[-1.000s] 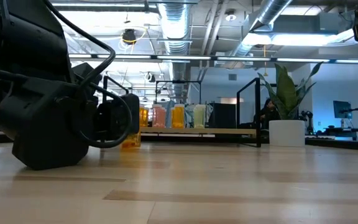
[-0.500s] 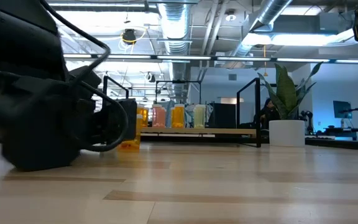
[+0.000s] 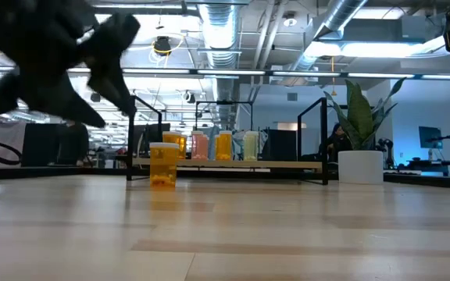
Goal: Pick and place medicine bottles onto shelf by color
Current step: Put the big orange pill bottle on the shelf aligned with the other big orange pill bottles
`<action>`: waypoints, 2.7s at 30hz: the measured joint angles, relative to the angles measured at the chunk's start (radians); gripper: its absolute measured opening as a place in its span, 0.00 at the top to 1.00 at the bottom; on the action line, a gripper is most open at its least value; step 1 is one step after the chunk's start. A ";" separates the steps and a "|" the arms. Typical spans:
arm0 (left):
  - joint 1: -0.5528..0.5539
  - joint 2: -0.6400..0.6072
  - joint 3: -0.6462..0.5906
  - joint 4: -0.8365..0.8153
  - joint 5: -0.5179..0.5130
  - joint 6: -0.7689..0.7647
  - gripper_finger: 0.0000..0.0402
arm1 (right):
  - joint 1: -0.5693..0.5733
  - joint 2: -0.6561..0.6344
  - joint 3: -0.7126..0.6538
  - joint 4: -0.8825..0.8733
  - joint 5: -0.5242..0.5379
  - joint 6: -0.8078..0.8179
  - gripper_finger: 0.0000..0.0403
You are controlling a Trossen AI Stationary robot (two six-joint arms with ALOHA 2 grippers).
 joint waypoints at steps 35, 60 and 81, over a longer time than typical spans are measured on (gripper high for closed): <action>0.712 -0.317 0.090 0.180 1.005 0.697 0.02 | 0.000 0.000 0.000 0.002 0.000 0.000 0.44; 0.794 -0.084 0.237 0.030 1.066 0.748 0.01 | 0.000 0.000 0.000 0.000 0.000 0.000 0.44; 0.790 0.009 0.235 0.061 1.088 0.775 0.07 | 0.000 0.000 0.000 0.000 0.000 0.000 0.44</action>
